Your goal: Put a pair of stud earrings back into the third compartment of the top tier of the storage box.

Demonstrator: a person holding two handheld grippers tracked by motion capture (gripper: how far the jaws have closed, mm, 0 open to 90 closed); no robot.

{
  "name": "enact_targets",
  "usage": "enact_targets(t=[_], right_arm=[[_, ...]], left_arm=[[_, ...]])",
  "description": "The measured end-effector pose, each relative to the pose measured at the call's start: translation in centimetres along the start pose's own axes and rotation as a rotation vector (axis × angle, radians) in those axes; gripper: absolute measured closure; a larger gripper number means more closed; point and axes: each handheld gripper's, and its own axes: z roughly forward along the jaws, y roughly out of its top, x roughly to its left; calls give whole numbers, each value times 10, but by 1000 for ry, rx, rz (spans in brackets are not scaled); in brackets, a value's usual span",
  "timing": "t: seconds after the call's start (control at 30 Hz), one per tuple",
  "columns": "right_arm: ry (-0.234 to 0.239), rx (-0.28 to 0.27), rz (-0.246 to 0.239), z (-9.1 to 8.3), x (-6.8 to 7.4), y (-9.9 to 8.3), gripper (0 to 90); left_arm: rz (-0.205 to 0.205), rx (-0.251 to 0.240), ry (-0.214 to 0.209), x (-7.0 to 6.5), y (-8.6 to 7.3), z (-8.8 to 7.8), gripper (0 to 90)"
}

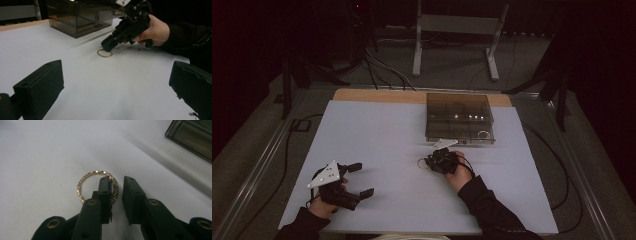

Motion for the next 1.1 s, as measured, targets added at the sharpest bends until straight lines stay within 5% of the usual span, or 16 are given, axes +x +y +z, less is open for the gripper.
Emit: enact_targets(t=[0.13,0.5,1.1], right_arm=[[-6,3,-17,0,3,0,852],[7,-8,-25,-3,6,1,863],[65,-46,-26,-34,15,12,863]], left_arm=[[0,1,0,0,0,0,5],[9,9,1,0,0,1,5],[7,9,3,0,-1,1,5]])
